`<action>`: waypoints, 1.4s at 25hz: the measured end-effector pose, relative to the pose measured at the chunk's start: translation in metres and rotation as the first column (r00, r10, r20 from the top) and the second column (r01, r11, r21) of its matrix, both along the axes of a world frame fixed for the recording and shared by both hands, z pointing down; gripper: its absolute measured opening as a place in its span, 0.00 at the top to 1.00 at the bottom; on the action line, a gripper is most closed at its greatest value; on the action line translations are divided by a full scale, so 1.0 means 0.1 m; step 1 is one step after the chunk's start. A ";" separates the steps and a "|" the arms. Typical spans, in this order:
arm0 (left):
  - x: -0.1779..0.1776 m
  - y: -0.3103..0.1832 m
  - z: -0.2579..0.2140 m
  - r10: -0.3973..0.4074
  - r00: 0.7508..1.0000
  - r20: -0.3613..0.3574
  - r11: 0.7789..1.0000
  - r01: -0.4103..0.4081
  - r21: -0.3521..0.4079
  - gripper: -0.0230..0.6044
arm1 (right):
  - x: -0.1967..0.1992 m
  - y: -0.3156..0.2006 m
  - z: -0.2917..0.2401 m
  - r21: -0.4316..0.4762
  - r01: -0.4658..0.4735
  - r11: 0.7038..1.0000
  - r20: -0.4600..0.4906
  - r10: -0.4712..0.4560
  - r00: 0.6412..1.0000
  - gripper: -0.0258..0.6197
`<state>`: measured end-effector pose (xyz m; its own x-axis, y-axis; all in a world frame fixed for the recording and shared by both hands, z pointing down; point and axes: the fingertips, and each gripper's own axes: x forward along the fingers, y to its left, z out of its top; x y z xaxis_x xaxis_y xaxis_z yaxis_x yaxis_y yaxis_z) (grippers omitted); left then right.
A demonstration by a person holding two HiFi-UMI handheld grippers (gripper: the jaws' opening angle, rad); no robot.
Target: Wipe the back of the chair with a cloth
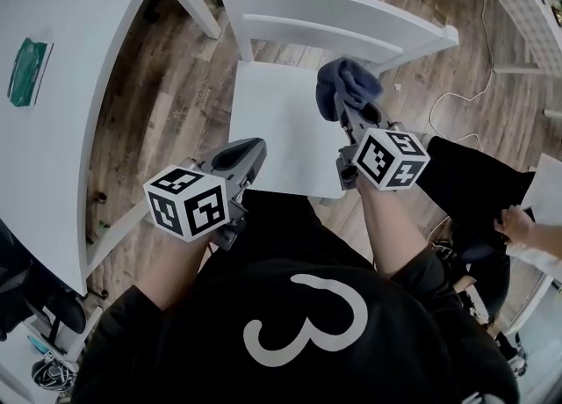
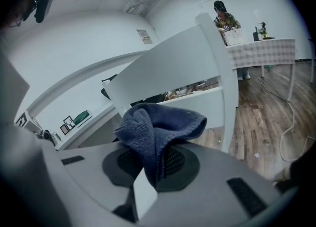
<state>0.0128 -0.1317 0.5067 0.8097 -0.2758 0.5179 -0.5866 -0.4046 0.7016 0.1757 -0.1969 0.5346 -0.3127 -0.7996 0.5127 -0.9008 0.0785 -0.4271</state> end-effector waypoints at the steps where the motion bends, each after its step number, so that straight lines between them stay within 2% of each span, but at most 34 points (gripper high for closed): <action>1: -0.07 -0.03 0.00 -0.002 1.000 0.000 1.000 0.002 -0.001 0.94 | -0.11 -0.03 0.00 -0.002 0.012 1.000 0.000 -0.012 1.000 0.88; 7: -0.50 -0.18 0.07 -0.028 1.000 0.008 1.000 0.028 -0.009 0.94 | -0.67 -0.26 -0.02 0.014 0.072 0.997 -0.004 -0.072 0.997 0.88; 14: -0.86 -0.31 0.12 -0.063 0.998 0.012 0.998 0.063 -0.014 0.94 | -1.05 -0.59 0.01 0.035 0.104 0.994 -0.022 -0.103 0.994 0.88; 29: -1.32 -0.50 0.08 -0.135 0.991 0.001 0.991 0.135 -0.016 0.94 | -1.37 -1.19 0.26 -0.011 0.112 0.994 -0.099 -0.112 0.989 0.88; 35: -1.40 -0.51 0.10 -0.150 0.989 0.002 0.989 0.150 -0.014 0.94 | -1.38 -1.34 0.29 -0.031 0.066 0.997 -0.085 -0.069 0.994 0.88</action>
